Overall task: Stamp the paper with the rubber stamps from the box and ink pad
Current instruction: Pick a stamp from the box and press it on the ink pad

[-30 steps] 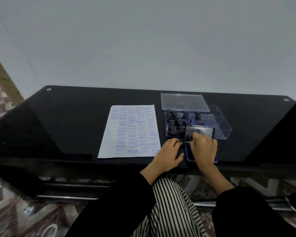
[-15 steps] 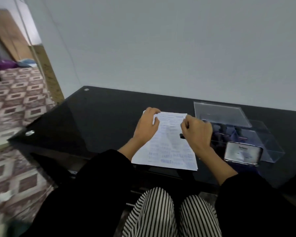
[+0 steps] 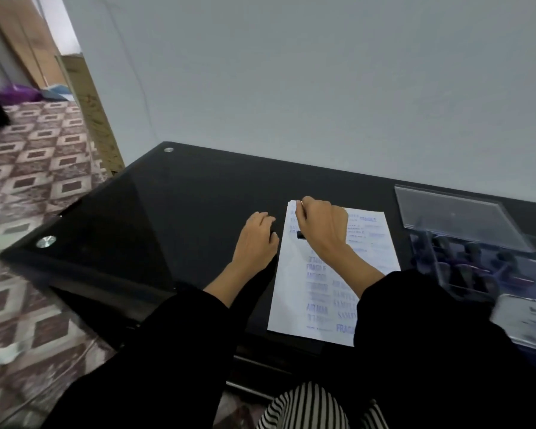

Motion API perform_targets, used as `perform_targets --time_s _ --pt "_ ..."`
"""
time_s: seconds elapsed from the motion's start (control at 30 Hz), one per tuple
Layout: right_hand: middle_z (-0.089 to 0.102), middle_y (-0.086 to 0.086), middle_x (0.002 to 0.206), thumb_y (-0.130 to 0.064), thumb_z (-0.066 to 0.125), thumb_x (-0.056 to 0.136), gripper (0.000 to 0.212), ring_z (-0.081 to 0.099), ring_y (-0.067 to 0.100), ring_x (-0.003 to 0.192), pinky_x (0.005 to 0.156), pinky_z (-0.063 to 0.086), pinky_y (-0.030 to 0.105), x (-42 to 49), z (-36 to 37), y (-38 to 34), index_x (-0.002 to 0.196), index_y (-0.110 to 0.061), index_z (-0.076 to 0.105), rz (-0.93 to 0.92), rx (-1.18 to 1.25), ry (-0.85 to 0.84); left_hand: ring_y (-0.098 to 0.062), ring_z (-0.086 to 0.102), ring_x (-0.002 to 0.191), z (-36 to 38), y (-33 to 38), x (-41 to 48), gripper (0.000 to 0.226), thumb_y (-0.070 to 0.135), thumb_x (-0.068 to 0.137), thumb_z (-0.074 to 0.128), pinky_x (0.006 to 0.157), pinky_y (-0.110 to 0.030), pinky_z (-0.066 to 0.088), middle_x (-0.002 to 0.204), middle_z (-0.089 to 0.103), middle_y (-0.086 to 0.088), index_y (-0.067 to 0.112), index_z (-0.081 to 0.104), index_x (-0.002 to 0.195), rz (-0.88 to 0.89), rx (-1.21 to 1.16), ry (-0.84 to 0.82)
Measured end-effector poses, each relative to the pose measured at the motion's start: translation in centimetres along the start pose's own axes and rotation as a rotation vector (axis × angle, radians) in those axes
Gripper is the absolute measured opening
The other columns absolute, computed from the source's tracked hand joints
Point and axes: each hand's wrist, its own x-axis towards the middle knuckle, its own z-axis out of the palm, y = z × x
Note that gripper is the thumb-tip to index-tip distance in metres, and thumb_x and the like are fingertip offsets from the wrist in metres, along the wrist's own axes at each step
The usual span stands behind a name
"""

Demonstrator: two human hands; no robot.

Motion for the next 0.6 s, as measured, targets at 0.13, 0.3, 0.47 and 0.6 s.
perform_targets --time_s 0.13,0.3,0.47,0.6 --pt "0.051 0.002 0.068 -0.032 0.027 0.102 0.035 0.046 0.016 0.057 0.050 0.026 0.024 0.8 1.7 -0.5 0.076 -0.014 0.043 0.036 -0.020 -0.013 -0.020 0.006 0.147 1.5 -0.4 0.3 0.048 0.025 0.100 0.030 0.118 -0.039 0.008 0.156 0.019 -0.007 0.008 0.025 0.145 -0.039 0.133 -0.093" --pt "0.051 0.002 0.073 -0.031 0.031 0.101 0.029 0.046 0.014 0.062 0.061 0.039 0.028 1.2 2.2 -0.9 0.082 -0.014 0.045 0.062 -0.018 -0.055 -0.020 0.006 0.147 1.9 -0.5 0.2 0.050 0.029 0.101 0.025 0.119 -0.040 0.007 0.157 0.015 -0.006 0.010 0.019 0.147 -0.018 0.234 -0.124" --pt "0.063 0.006 0.084 -0.029 0.037 0.100 0.023 0.045 0.014 0.063 0.063 0.040 0.029 0.9 2.3 -1.1 0.086 -0.014 0.047 0.042 -0.050 -0.072 -0.020 0.007 0.147 1.9 -0.6 0.1 0.051 0.029 0.101 0.026 0.119 -0.040 0.007 0.157 0.016 -0.007 0.010 0.019 0.147 -0.017 0.252 -0.118" --pt "0.058 0.006 0.078 -0.027 0.035 0.101 0.025 0.045 0.016 0.063 0.065 0.041 0.030 0.6 2.6 -1.1 0.084 -0.012 0.047 0.042 -0.018 -0.076 -0.020 0.008 0.147 1.7 -0.5 0.0 0.051 0.029 0.101 0.025 0.119 -0.040 0.008 0.157 0.016 -0.007 0.009 0.019 0.147 -0.015 0.259 -0.125"
